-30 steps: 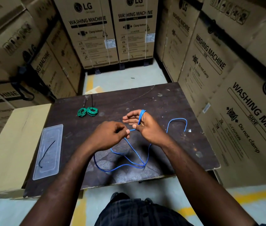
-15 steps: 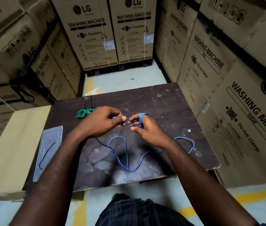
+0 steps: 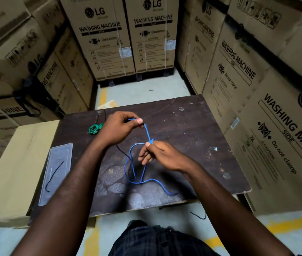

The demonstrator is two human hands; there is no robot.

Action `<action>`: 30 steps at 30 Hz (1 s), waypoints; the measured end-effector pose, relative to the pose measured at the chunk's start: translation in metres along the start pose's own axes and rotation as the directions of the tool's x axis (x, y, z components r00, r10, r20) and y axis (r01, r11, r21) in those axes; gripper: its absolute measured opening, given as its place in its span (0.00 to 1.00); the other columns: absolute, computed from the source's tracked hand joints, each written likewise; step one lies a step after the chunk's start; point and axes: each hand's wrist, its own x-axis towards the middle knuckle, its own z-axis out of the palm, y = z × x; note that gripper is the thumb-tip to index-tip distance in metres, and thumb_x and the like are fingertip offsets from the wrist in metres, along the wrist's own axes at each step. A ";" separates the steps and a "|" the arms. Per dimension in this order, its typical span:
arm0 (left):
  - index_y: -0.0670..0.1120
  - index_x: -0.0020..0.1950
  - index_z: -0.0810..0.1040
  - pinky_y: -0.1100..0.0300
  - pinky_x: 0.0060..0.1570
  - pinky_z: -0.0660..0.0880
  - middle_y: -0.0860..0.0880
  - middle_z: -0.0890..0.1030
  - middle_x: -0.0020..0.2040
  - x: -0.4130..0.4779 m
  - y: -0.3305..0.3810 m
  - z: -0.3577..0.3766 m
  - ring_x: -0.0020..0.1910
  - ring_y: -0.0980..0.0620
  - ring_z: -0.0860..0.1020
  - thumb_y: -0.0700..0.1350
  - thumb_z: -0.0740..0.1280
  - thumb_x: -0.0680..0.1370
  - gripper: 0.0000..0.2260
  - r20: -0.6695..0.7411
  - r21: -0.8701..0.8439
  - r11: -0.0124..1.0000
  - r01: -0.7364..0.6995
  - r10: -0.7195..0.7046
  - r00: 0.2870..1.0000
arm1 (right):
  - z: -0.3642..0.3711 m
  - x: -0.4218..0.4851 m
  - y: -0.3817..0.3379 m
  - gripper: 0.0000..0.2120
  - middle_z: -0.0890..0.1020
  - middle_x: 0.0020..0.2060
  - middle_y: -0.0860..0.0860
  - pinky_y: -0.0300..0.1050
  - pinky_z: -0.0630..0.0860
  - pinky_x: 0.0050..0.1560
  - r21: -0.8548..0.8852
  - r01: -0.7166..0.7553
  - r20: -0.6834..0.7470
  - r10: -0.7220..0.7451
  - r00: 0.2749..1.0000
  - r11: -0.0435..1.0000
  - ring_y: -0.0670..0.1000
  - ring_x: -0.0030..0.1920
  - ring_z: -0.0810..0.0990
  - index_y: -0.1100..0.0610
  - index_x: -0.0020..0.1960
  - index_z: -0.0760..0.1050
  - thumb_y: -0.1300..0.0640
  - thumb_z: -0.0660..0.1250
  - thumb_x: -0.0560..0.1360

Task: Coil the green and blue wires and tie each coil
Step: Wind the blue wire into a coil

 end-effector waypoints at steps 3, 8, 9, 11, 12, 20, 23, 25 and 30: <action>0.55 0.38 0.82 0.58 0.46 0.73 0.54 0.83 0.37 0.009 -0.015 0.009 0.38 0.59 0.77 0.55 0.67 0.72 0.07 -0.026 -0.092 0.993 0.079 -0.082 0.996 | 0.002 0.001 -0.004 0.22 0.82 0.44 0.63 0.41 0.76 0.41 0.106 -0.020 0.083 0.011 0.997 0.994 0.55 0.39 0.82 0.66 0.48 0.75 0.55 0.46 0.83; 0.50 0.36 0.80 0.61 0.42 0.69 0.56 0.78 0.31 0.011 -0.029 0.028 0.35 0.63 0.71 0.46 0.67 0.78 0.11 -0.002 -0.208 0.964 0.165 -0.169 0.986 | 0.001 0.004 -0.018 0.22 0.84 0.39 0.58 0.40 0.77 0.38 0.347 0.005 0.109 -0.046 0.993 0.938 0.54 0.37 0.84 0.64 0.43 0.75 0.56 0.46 0.81; 0.49 0.35 0.79 0.61 0.40 0.68 0.57 0.78 0.30 0.010 -0.032 0.034 0.34 0.64 0.71 0.45 0.66 0.79 0.12 0.018 -0.233 0.955 0.181 -0.182 0.983 | -0.001 0.003 -0.022 0.23 0.84 0.39 0.58 0.40 0.78 0.38 0.388 0.007 0.096 -0.048 0.994 0.921 0.54 0.36 0.84 0.63 0.43 0.75 0.57 0.45 0.82; 0.46 0.35 0.78 0.60 0.37 0.67 0.57 0.77 0.28 0.004 -0.035 0.043 0.32 0.63 0.70 0.46 0.64 0.80 0.14 0.067 -0.274 0.939 0.210 -0.199 0.978 | -0.005 0.005 -0.027 0.23 0.84 0.38 0.58 0.41 0.78 0.38 0.449 0.026 0.060 -0.060 0.996 0.893 0.54 0.36 0.84 0.65 0.43 0.74 0.57 0.44 0.82; 0.41 0.35 0.77 0.59 0.37 0.67 0.55 0.77 0.30 0.002 -0.039 0.047 0.33 0.60 0.71 0.47 0.64 0.80 0.16 0.091 -0.282 0.934 0.220 -0.202 0.975 | -0.006 0.007 -0.029 0.23 0.84 0.38 0.58 0.41 0.79 0.39 0.472 0.046 0.040 -0.073 0.997 0.880 0.54 0.36 0.84 0.65 0.44 0.74 0.56 0.44 0.82; 0.44 0.44 0.81 0.64 0.29 0.65 0.50 0.77 0.34 -0.006 -0.030 0.056 0.31 0.56 0.69 0.42 0.62 0.78 0.09 0.196 -0.271 0.910 0.314 -0.267 0.944 | -0.014 0.019 -0.041 0.22 0.84 0.42 0.59 0.42 0.80 0.41 0.631 0.224 -0.168 -0.151 0.974 0.743 0.54 0.40 0.84 0.66 0.47 0.74 0.55 0.45 0.82; 0.48 0.37 0.78 0.65 0.23 0.54 0.53 0.67 0.29 -0.010 -0.021 0.057 0.25 0.57 0.59 0.47 0.61 0.81 0.14 0.233 -0.316 0.871 0.377 -0.314 0.920 | -0.018 0.028 -0.044 0.22 0.84 0.46 0.59 0.45 0.80 0.47 0.619 0.304 -0.246 -0.189 0.951 0.724 0.56 0.46 0.84 0.67 0.52 0.73 0.55 0.44 0.83; 0.48 0.38 0.78 0.66 0.23 0.52 0.53 0.66 0.28 -0.014 -0.019 0.056 0.24 0.58 0.57 0.50 0.60 0.82 0.15 0.277 -0.368 0.845 0.387 -0.298 0.913 | -0.024 0.034 -0.044 0.21 0.84 0.48 0.58 0.46 0.79 0.51 0.594 0.362 -0.295 -0.225 0.929 0.718 0.57 0.49 0.83 0.66 0.53 0.73 0.55 0.44 0.83; 0.44 0.41 0.77 0.68 0.21 0.53 0.56 0.65 0.24 -0.022 -0.003 0.050 0.21 0.60 0.58 0.48 0.58 0.82 0.15 0.302 -0.398 0.851 0.343 -0.232 0.925 | -0.039 0.050 -0.039 0.19 0.84 0.47 0.55 0.45 0.78 0.53 0.481 0.420 -0.393 -0.238 0.888 0.770 0.54 0.49 0.83 0.63 0.54 0.73 0.52 0.49 0.80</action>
